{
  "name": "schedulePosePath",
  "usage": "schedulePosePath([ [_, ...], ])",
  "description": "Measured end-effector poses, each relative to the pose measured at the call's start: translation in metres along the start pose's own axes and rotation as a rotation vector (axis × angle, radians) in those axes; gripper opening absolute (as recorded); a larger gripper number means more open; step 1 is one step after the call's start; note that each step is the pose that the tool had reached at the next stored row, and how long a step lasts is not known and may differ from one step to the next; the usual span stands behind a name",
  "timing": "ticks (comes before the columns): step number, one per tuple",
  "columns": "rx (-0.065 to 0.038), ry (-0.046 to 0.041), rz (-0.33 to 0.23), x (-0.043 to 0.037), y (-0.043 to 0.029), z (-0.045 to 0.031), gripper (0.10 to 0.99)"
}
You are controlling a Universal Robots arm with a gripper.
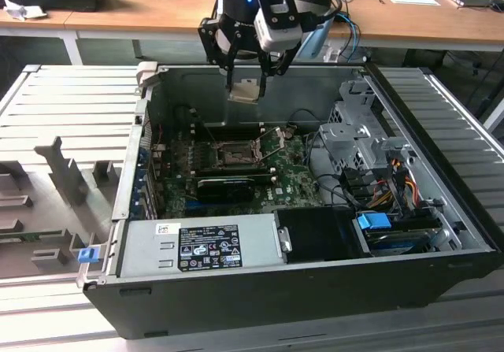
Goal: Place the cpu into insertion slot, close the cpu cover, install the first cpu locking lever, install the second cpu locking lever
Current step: 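Place the cpu into insertion slot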
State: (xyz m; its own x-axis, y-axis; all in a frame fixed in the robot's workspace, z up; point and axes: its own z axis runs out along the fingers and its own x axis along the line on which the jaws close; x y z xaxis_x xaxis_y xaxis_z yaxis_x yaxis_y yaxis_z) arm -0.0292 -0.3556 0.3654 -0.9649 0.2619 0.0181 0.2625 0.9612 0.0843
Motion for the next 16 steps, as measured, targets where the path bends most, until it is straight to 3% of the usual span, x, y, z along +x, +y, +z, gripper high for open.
schedulePosePath([
  [16, -0.001, -0.0036, 0.042, 0.0000, -0.0001, 0.0007, 0.525],
])
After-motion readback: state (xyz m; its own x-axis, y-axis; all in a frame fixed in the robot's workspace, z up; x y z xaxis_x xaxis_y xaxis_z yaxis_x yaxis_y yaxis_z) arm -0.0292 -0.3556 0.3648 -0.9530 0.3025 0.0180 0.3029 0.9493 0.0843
